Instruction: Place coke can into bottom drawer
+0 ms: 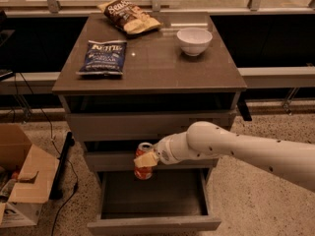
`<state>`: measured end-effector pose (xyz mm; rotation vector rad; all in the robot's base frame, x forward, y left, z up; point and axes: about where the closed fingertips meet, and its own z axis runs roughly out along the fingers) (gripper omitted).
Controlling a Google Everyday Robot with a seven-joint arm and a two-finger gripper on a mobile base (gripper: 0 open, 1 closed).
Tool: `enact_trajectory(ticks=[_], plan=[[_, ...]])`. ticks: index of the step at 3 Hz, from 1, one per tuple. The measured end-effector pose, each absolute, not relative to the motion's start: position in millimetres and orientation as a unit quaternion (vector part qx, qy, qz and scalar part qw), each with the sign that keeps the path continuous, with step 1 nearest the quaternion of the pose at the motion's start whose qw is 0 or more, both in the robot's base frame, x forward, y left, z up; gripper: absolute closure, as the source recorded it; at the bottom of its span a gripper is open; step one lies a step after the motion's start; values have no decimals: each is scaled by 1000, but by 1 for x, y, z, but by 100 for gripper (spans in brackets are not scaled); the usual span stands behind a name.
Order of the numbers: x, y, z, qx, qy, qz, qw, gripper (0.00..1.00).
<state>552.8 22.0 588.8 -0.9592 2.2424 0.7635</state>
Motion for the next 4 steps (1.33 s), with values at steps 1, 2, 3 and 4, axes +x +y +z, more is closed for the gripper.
enact_trajectory(ticks=[1, 2, 3, 4], plan=[[558, 21, 532, -381, 849, 254, 265, 100], [562, 15, 472, -386, 862, 221, 242, 100], [561, 5, 422, -369, 872, 210, 244, 100], [561, -10, 373, -334, 881, 225, 248, 100]])
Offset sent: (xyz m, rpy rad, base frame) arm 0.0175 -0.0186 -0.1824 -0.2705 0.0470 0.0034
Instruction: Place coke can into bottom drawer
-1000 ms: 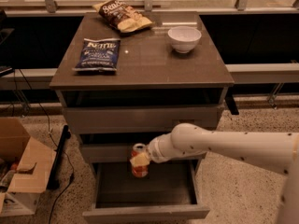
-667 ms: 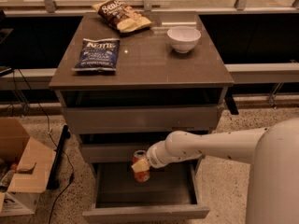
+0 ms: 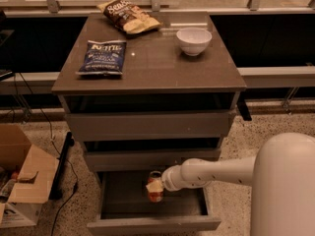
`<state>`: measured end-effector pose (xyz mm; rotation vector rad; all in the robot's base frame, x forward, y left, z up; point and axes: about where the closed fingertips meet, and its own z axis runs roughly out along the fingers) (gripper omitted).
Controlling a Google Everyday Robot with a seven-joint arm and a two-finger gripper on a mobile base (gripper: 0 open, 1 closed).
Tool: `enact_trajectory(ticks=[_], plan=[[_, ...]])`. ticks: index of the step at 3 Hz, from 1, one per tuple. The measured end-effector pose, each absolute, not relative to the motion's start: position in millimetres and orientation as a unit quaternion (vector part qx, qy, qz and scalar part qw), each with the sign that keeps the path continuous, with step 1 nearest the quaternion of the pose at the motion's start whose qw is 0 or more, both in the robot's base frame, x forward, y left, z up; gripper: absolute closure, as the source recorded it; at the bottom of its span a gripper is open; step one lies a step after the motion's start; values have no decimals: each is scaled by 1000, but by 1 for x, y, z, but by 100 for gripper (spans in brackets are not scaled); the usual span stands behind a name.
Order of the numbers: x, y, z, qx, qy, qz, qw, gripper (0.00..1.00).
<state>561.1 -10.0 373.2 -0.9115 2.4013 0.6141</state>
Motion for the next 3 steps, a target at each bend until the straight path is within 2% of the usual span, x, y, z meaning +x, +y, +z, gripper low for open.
enact_trajectory(ticks=[2, 3], plan=[[555, -7, 339, -333, 889, 219, 226, 100], [566, 0, 313, -343, 884, 203, 243, 100]])
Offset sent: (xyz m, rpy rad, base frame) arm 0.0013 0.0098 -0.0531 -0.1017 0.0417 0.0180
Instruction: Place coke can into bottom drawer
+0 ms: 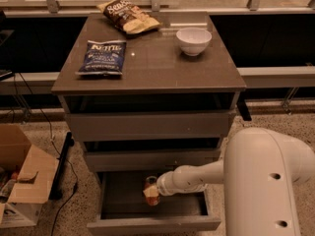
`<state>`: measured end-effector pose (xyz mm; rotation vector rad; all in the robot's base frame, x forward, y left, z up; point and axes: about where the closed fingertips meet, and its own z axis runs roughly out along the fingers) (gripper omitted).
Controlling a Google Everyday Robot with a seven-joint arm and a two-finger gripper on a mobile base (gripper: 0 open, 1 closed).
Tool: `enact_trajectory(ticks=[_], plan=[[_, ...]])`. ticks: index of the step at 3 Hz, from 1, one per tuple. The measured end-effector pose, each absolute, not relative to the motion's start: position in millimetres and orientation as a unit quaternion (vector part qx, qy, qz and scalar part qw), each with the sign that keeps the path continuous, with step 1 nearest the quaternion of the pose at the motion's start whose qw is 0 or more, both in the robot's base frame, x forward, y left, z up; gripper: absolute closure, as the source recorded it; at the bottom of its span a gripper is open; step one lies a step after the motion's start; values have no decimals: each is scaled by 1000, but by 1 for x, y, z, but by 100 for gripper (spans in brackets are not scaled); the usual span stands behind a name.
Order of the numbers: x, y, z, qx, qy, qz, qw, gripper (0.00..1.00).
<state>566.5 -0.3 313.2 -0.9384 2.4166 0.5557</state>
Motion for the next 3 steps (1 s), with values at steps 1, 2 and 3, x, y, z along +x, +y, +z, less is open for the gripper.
enact_trajectory(ticks=[1, 2, 3], plan=[[575, 5, 279, -346, 873, 211, 270, 100], [581, 0, 255, -326, 865, 230, 303, 100], [584, -8, 236, -309, 863, 236, 323, 100]])
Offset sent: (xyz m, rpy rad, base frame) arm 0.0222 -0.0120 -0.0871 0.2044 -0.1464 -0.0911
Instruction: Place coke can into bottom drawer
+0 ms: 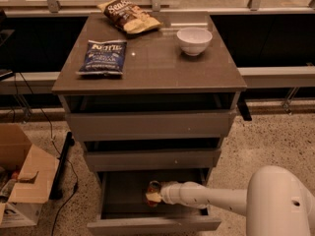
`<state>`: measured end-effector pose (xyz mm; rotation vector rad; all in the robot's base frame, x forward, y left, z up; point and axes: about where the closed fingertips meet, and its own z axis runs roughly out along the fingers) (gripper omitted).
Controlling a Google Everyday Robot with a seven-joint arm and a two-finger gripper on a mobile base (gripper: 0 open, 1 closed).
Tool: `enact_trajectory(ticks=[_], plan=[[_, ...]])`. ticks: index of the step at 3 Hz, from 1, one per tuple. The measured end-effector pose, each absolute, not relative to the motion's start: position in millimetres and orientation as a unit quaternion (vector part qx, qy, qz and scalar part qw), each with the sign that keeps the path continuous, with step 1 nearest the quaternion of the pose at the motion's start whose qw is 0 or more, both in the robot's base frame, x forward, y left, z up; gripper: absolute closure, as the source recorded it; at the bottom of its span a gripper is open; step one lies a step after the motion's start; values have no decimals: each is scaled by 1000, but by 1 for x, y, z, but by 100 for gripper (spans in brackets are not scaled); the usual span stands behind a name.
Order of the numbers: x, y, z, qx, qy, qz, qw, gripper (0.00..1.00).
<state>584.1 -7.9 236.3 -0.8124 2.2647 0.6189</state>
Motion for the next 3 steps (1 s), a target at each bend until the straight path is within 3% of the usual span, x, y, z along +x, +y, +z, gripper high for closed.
enact_trajectory(ticks=[1, 2, 3], plan=[[588, -14, 219, -297, 867, 233, 326, 85], [590, -15, 205, -296, 874, 220, 316, 62], [585, -13, 195, -301, 880, 214, 298, 33]])
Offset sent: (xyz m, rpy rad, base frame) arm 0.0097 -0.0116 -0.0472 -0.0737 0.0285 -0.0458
